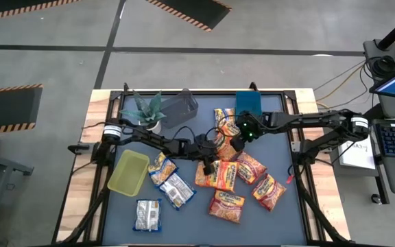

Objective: Sort Maruchan noodles
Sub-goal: Put the orange noodle pack into blue bin

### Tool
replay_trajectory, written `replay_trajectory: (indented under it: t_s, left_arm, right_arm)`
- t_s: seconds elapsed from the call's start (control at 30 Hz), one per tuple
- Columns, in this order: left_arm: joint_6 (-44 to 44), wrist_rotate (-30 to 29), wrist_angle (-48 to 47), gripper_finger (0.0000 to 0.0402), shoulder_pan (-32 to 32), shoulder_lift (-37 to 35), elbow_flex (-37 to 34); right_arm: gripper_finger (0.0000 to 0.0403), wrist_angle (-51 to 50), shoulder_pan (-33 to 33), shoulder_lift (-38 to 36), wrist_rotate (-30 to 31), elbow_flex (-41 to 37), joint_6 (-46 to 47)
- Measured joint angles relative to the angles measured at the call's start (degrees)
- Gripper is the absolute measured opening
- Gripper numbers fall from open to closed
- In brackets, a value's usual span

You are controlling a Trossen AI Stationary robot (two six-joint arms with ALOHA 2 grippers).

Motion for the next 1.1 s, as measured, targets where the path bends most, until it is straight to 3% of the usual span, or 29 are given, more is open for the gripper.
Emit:
replay_trajectory:
  t_s: [0.53,1.1]
  left_arm:
    - [-0.59,-1.50,-1.17,0.0070,0.00,0.11,-0.33]
    - [-0.56,-3.21,-1.16,0.0070,0.04,0.17,-0.91]
  right_arm:
    - [0.0323,6.77,0.24,6.30,-0.71,0.04,-1.50]
    - [0.0313,10.74,1.89,5.52,-3.82,-0.10,-1.91]
